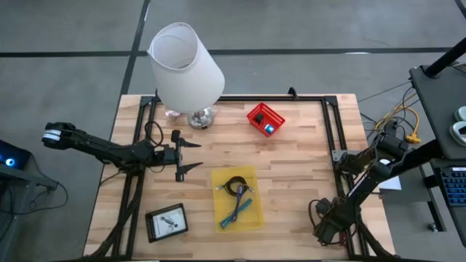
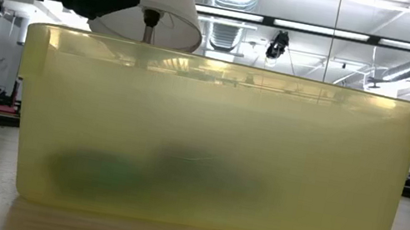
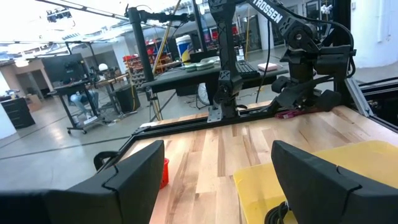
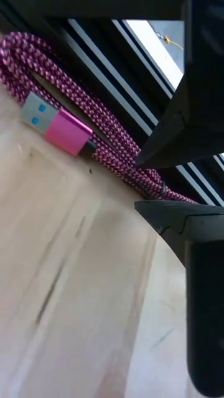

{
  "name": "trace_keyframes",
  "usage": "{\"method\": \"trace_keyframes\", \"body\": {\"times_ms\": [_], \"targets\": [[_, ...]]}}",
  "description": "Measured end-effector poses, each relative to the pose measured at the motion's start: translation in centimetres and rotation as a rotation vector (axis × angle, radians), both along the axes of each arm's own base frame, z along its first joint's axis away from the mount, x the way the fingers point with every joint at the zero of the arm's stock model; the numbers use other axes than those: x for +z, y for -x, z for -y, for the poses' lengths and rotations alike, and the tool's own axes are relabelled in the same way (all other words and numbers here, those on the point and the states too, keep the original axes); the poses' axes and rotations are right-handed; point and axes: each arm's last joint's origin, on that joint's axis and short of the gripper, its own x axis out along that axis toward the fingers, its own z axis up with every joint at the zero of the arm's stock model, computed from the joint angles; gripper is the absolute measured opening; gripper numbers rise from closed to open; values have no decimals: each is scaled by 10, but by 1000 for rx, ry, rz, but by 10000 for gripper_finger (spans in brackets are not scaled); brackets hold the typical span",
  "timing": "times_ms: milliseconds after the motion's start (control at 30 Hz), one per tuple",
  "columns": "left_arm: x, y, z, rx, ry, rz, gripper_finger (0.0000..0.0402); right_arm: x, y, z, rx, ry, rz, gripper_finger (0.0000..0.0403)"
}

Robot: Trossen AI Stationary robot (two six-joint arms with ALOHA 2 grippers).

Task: Pick and place items into bin
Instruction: Put the red charger cable into the yellow bin

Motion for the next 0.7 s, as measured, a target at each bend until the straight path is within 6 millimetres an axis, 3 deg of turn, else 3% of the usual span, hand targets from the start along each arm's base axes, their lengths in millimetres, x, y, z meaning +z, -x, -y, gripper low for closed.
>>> {"method": "trace_keyframes", "body": {"times_ms": [367,700], "targets": [[0,0,0,0,0,-2,279,-10,2,-1,36,-26,-21,71],[0,0,0,0,0,-2,279,-11,3,-1,92,-54,0,14]]}}
